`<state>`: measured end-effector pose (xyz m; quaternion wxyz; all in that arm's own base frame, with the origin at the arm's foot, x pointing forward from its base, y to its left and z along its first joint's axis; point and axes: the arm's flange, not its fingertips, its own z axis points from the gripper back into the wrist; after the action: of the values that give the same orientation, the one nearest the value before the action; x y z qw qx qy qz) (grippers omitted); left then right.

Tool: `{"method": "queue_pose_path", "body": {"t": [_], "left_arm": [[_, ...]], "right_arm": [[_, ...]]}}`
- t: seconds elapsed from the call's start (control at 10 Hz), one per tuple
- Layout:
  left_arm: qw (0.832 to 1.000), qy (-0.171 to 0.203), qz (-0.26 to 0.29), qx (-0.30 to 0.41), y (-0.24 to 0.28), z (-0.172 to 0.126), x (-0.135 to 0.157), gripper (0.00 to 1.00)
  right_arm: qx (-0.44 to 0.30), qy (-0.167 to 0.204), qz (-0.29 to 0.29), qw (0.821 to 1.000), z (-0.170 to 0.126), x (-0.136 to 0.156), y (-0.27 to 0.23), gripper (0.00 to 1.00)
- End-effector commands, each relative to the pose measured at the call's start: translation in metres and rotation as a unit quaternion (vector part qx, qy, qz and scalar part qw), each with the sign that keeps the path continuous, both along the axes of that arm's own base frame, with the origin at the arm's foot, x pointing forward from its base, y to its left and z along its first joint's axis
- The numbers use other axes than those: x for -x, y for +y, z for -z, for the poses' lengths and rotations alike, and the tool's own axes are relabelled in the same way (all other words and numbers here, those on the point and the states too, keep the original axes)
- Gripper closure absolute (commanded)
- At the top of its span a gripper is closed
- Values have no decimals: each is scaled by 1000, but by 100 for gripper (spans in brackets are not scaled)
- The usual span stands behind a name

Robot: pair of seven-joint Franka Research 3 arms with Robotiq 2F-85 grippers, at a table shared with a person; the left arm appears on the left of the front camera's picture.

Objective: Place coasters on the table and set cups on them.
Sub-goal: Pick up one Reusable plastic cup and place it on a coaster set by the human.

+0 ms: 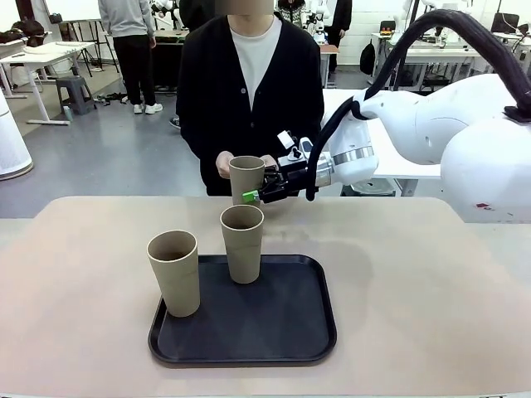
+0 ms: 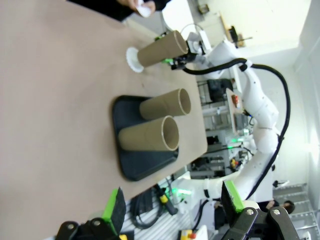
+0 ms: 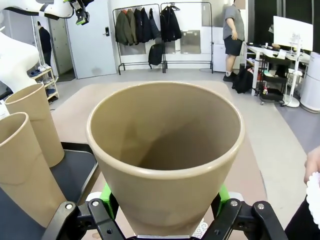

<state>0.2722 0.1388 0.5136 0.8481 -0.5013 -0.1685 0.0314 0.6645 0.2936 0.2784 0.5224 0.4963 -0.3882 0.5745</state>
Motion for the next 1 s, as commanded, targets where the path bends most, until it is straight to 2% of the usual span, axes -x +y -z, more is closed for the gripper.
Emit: {"method": "queue_pose_path", "body": {"t": [0.0,0.3,0.9], "left_arm": [[1000,-12,3,2,1,-1,-1,0],[1000,-12,3,2,1,-1,-1,0],[1000,-12,3,2,1,-1,-1,0]], "right_arm": [[23,6,-5,1000,4,-13,4,15],[29,6,-7,1000,14,-12,3,15],[14,-2,-19,1000,14,-11,14,15]]}}
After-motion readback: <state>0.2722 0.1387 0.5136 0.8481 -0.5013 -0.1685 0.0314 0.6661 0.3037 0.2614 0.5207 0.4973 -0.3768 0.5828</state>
